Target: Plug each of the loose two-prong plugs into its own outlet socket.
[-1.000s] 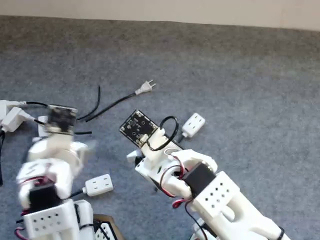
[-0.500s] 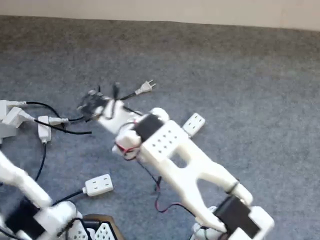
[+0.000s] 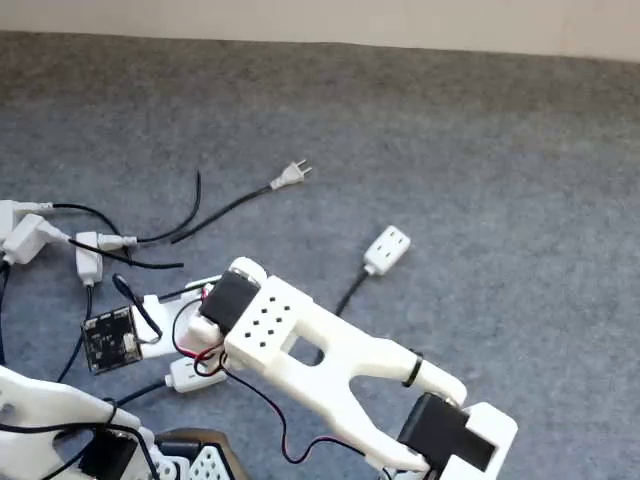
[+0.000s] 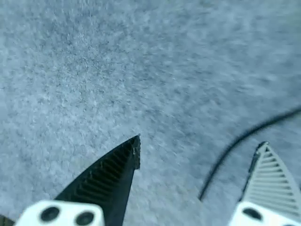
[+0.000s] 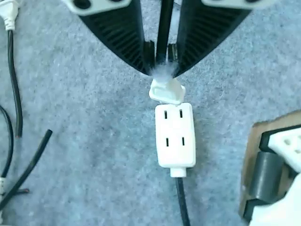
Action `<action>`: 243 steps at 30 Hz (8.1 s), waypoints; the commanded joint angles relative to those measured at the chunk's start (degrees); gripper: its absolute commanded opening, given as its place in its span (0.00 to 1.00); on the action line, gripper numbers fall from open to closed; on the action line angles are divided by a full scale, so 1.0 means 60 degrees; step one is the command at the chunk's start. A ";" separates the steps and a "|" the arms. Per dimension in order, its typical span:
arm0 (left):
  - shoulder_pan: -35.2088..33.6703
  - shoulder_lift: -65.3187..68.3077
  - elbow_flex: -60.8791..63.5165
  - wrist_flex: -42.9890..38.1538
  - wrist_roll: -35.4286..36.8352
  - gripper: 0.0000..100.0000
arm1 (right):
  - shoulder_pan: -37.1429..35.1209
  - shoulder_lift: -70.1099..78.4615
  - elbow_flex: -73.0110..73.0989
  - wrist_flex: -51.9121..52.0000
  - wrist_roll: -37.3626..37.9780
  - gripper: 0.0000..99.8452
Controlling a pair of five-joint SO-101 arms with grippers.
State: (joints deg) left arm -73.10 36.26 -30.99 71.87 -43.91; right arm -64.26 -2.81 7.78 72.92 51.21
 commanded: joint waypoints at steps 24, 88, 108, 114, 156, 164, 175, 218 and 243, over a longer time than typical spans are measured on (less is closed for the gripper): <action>-0.0637 0.1678 -0.2615 0.0645 -0.0557 0.37 | -0.0549 -0.0139 0.1399 -0.1473 0.1407 0.00; -0.0681 0.1707 -0.2557 0.1158 -0.0586 0.37 | 0.1766 0.1106 -0.2029 0.0505 0.0542 0.00; 0.3216 0.0579 -0.3026 0.4835 0.0777 0.37 | 0.3084 -0.3729 0.6132 -0.6000 -0.5509 0.00; 0.5531 -0.0784 -0.2029 0.4864 0.1949 0.37 | 0.3040 -0.5165 0.7934 -0.6835 -0.5407 0.00; 0.7070 -0.7553 0.7011 0.0689 0.1817 0.37 | 0.2557 -0.0872 0.3875 -0.3128 -0.5304 0.28; 0.6982 -0.7553 0.7011 0.0689 0.1817 0.37 | 0.2088 0.0286 0.3875 -0.3128 -0.5304 0.28; 0.6967 -0.7553 0.7026 0.0689 0.1817 0.37 | 0.2147 0.0901 0.3773 -0.3128 -0.5304 0.21; 1.1744 -1.2168 1.0806 -0.0806 0.2901 0.41 | 0.3055 -0.5385 0.8505 -0.6952 -0.6168 0.00; 1.2256 -1.7077 1.6945 -0.3136 0.4308 0.41 | 0.2015 -0.8242 0.5839 -0.2308 -0.6842 0.00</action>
State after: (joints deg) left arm -0.22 -65.98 69.58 54.20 -18.15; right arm -50.46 -48.53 51.30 55.43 10.59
